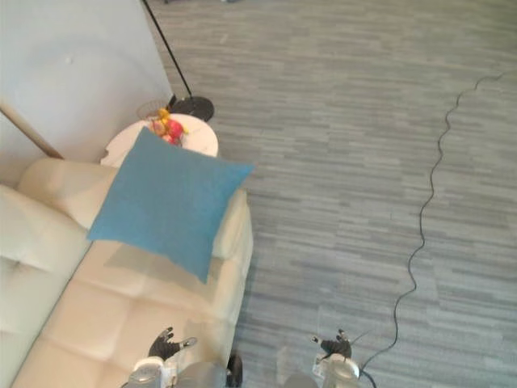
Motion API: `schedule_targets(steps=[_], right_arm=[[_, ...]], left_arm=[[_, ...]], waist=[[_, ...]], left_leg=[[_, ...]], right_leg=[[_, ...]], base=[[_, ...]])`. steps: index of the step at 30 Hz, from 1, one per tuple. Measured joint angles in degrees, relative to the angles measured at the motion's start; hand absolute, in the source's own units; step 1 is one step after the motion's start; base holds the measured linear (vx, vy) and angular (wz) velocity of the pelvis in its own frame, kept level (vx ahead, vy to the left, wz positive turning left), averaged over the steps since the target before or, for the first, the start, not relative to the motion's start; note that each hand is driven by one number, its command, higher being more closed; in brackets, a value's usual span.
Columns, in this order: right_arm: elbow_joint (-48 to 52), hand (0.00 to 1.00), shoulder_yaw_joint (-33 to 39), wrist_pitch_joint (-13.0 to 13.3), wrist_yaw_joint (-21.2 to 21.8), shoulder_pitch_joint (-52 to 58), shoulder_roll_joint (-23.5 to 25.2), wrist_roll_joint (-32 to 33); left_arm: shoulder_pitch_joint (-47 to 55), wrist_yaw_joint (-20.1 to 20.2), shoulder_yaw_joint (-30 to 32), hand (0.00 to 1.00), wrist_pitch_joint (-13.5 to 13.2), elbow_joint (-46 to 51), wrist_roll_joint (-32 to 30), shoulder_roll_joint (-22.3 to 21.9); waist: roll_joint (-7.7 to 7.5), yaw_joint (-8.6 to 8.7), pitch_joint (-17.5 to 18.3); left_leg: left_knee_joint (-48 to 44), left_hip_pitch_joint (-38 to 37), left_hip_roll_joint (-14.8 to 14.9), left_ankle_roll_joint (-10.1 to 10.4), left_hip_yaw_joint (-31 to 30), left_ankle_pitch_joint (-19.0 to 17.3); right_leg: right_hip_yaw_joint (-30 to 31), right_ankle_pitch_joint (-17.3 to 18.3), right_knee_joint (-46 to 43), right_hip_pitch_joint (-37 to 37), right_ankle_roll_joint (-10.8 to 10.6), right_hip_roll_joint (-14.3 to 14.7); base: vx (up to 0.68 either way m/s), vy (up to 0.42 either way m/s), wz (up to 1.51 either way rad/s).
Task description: Pick up cushions and gather them together orderly.
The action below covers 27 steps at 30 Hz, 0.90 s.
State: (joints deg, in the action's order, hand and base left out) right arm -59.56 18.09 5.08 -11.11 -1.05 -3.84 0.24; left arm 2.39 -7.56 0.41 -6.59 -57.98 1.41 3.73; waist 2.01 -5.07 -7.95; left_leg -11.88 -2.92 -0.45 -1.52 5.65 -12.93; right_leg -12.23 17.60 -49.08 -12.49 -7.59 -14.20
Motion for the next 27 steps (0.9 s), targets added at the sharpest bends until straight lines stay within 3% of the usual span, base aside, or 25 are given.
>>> schedule_targets(steps=[1,3,4,5,6,7,10,11,12,14,15,16,18,19,20,21,22,23,25,27], right_arm=[[0.0,0.00,-0.7,0.0,0.1,-0.3,-0.4,-0.2],[0.1,0.00,-1.7,0.0,0.2,-1.4,-0.7,-0.3],[0.0,0.00,-2.1,0.0,0.2,-1.3,-0.7,-0.2],[-0.2,0.00,-2.4,-0.1,0.3,-0.7,-1.1,-0.2],[-0.5,0.00,-2.4,-0.2,0.3,-0.9,-2.1,-0.2],[-0.4,0.00,-2.3,-0.4,0.3,-1.6,-2.8,-0.2],[-0.5,0.00,-2.4,-0.5,0.5,-0.3,-3.4,-0.2],[-0.8,0.00,-2.4,-0.6,0.5,0.7,-3.5,-0.1],[-1.1,0.00,-2.4,-0.6,0.5,0.9,-3.4,-0.1],[-3.1,0.00,-2.4,-0.7,0.5,1.3,-2.4,0.5],[-3.1,0.00,-2.5,-0.6,0.5,1.2,-1.9,0.9],[-3.0,0.00,-2.4,-0.6,0.5,1.0,-1.9,1.0],[-2.9,0.00,-2.3,-0.6,0.5,1.1,-2.1,1.1],[-2.9,0.00,-1.7,-0.5,0.5,1.2,-2.0,1.4],[-2.8,0.00,-1.0,-0.5,0.4,1.4,-2.5,2.1],[-2.8,0.00,-0.5,-0.5,0.4,1.5,-2.1,2.2],[-2.6,0.00,-0.2,-0.3,0.3,1.9,-1.3,2.3],[-2.3,0.00,-0.1,-0.1,0.3,1.9,-0.9,2.4],[-2.1,0.00,-0.2,0.2,0.3,1.4,-0.9,2.4],[-2.4,0.00,-0.2,0.2,0.4,1.7,-1.1,2.3]], left_arm=[[0.0,0.0,-0.1,0.00,0.0,0.0,0.3,-0.1],[0.1,-0.1,-0.1,0.00,-0.1,0.1,0.8,0.1],[0.2,-0.1,-0.2,0.00,-0.2,0.1,0.9,0.5],[0.3,-0.2,-0.3,0.00,-0.2,-0.2,0.9,0.8],[0.6,-0.1,0.0,0.00,-0.3,-0.8,1.2,-1.2],[0.9,-0.1,0.2,0.00,-0.3,-1.4,0.9,-1.8],[-0.1,-0.1,0.2,0.00,-0.4,-2.4,0.5,-2.6],[-0.4,-0.1,0.4,0.00,-0.4,-2.4,0.3,-2.7],[-0.5,-0.1,0.5,0.00,-0.4,-2.4,0.3,-2.8],[-0.3,-0.1,1.2,0.00,-0.5,-2.2,0.3,-2.2],[-0.2,0.0,1.5,0.00,-0.5,-2.2,0.4,-2.2],[-0.3,0.0,1.7,0.00,-0.5,-2.1,0.4,-2.3],[-0.2,0.0,1.7,0.00,-0.5,-1.5,0.4,-2.4],[0.0,0.0,1.6,0.00,-0.5,-1.1,0.4,-2.4],[0.0,0.0,1.2,0.00,-0.5,-1.1,0.4,-2.6],[-0.1,0.1,0.9,0.00,-0.4,-1.1,0.4,-2.3],[-0.2,0.0,0.8,0.00,-0.6,-0.9,0.4,-1.7],[-0.2,0.0,1.0,0.00,-0.6,-0.2,1.0,-0.9],[-0.2,0.1,1.0,0.00,-0.6,-0.1,1.0,-0.9],[-0.2,0.2,2.1,0.00,-0.5,-1.3,1.1,-1.2]], waist=[[0.63,0.24,0.2],[0.97,0.41,0.0],[-0.02,0.85,0.2],[-0.05,1.77,-0.2],[1.85,1.29,0.2],[2.82,1.21,0.6],[3.87,2.27,1.3],[3.85,2.23,1.2],[4.16,2.10,1.3],[3.54,1.63,0.4],[3.64,1.43,0.4],[3.64,1.52,0.4],[3.53,1.47,0.3],[3.61,1.57,0.3],[4.21,1.60,0.5],[3.92,1.60,0.6],[2.04,1.60,0.5],[1.02,0.39,0.7],[0.30,-0.62,0.8],[0.27,-0.47,0.6]], left_leg=[[-0.1,-0.9,1.8,1.2,-0.4,-0.7],[-0.5,-1.3,4.0,3.4,-1.8,-2.1],[-0.7,-1.4,4.0,5.0,-3.0,-3.1],[-1.1,-1.8,4.1,6.4,-4.6,-4.6],[-1.2,-1.6,6.6,6.4,-6.8,-4.9],[-1.7,-2.0,7.4,6.6,-8.4,-4.4],[-10.1,0.7,9.3,7.4,-11.6,-4.0],[-17.8,4.2,10.1,9.8,-12.7,-2.5],[-20.7,5.7,10.6,10.4,-12.7,-1.4],[-33.3,11.5,13.5,8.7,-9.3,6.3],[-34.5,12.4,14.0,7.8,-7.7,4.9],[-34.1,14.1,14.1,7.2,-4.4,1.0],[-27.6,15.5,12.4,7.0,0.9,-1.5],[-18.9,15.9,10.8,6.5,5.0,0.3],[-10.9,16.6,9.8,4.9,9.2,5.2],[-9.5,16.6,9.7,3.8,11.5,5.2],[-6.5,15.6,8.2,2.9,12.7,6.6],[-4.1,15.4,6.8,2.5,12.7,7.5],[-2.7,14.8,5.1,1.9,12.0,7.7],[-2.1,12.4,3.5,0.7,10.6,5.5]], right_leg=[[-1.9,0.2,5.7,-2.2,0.6,0.2],[-0.4,-3.4,17.5,-5.5,1.2,0.9],[2.0,-7.7,24.9,-6.0,1.2,1.1],[2.8,-14.2,26.5,-6.0,2.4,1.4],[2.4,-13.3,26.0,-5.4,3.4,4.3],[2.5,-10.6,23.3,-6.2,4.2,5.2],[-0.6,-6.7,21.8,-3.7,5.8,6.3],[-2.4,-6.3,23.4,-1.4,6.4,7.0],[-3.1,-6.2,24.3,-0.2,6.6,7.4],[-5.7,-7.1,31.5,6.9,8.0,9.4],[-6.6,-7.5,33.1,8.3,8.4,9.6],[-7.5,-8.5,36.0,10.4,8.3,9.6],[-9.5,-9.3,38.9,13.1,7.9,9.0],[-11.8,-9.4,40.3,14.8,7.6,8.8],[-13.8,-9.0,41.0,15.7,6.4,9.6],[-14.9,-8.6,41.4,16.3,5.8,9.5],[-15.5,-8.6,42.2,16.4,5.0,8.2],[-15.9,-8.8,43.4,16.5,4.5,7.8],[-15.8,-9.1,44.0,17.1,3.8,6.9],[-15.5,-7.3,37.6,17.9,0.9,4.5]], base=[[0.28,-0.221,0.12],[0.25,-0.304,0.21],[0.27,-0.376,0.42],[0.29,-0.363,0.19],[0.33,-0.426,-0.08],[0.26,-0.324,-0.27],[0.24,-0.305,0.32],[0.21,-0.264,0.49],[0.20,-0.232,0.53],[0.20,-0.168,0.42],[0.21,-0.094,0.33],[0.19,-0.054,0.36],[0.18,-0.018,0.53],[0.20,0.025,0.80],[0.20,0.035,1.03],[0.25,0.054,1.13],[0.21,0.061,0.92],[0.24,0.067,0.63],[0.16,0.049,0.32],[0.17,0.081,0.50]])
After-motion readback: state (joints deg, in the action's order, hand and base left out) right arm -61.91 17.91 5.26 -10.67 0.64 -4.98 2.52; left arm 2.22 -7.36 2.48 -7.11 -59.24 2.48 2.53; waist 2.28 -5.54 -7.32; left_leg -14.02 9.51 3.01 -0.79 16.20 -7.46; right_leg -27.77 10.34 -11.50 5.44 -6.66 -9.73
